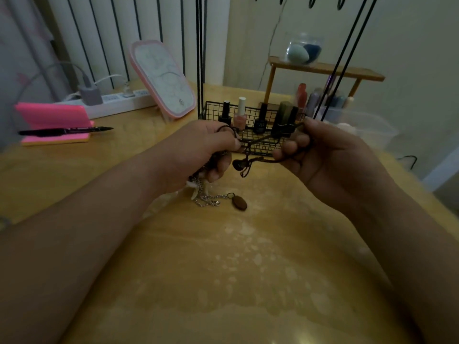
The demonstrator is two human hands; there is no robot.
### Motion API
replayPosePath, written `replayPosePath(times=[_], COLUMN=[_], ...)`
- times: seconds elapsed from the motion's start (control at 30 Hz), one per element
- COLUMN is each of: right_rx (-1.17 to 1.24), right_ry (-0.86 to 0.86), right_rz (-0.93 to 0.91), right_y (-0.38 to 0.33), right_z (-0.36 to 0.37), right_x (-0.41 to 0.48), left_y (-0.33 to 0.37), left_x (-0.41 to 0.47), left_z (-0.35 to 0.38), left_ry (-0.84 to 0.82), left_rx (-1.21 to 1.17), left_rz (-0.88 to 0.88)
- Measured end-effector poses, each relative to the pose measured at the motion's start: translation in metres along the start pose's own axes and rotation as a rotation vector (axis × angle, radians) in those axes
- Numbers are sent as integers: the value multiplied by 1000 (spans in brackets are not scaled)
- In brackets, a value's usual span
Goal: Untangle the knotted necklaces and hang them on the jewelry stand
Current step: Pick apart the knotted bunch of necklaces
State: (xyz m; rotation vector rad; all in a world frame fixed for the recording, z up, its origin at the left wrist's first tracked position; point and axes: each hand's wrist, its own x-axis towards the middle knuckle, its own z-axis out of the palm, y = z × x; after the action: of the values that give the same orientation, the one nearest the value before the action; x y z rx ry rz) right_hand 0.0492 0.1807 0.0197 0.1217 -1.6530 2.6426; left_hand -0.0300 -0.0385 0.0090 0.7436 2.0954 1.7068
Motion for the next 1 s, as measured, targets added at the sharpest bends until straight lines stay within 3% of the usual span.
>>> replayPosePath(times=[0.07,0.13,0.37,0.47,1.0], right_rx=[82,17,-907,-1093,-500], right_ry=[1,19,60,25,30], right_rz=[31,51,79,53,-117], right_y=[-3,-6,-6,-3,-8], right_z=[-2,-7,-8,-5,3], right_x=[-1,-2,-8,-10,-10], left_y=[-1,-1,2,3,4], left_x=[0,0,-2,-2,-2], left_z=[0,0,-1,-1,2], left_ry=[-7,-11,-25,-22,9], left_rx=[-5,-8,-22,-28,101], left_rz=[12,21,21,4,-14])
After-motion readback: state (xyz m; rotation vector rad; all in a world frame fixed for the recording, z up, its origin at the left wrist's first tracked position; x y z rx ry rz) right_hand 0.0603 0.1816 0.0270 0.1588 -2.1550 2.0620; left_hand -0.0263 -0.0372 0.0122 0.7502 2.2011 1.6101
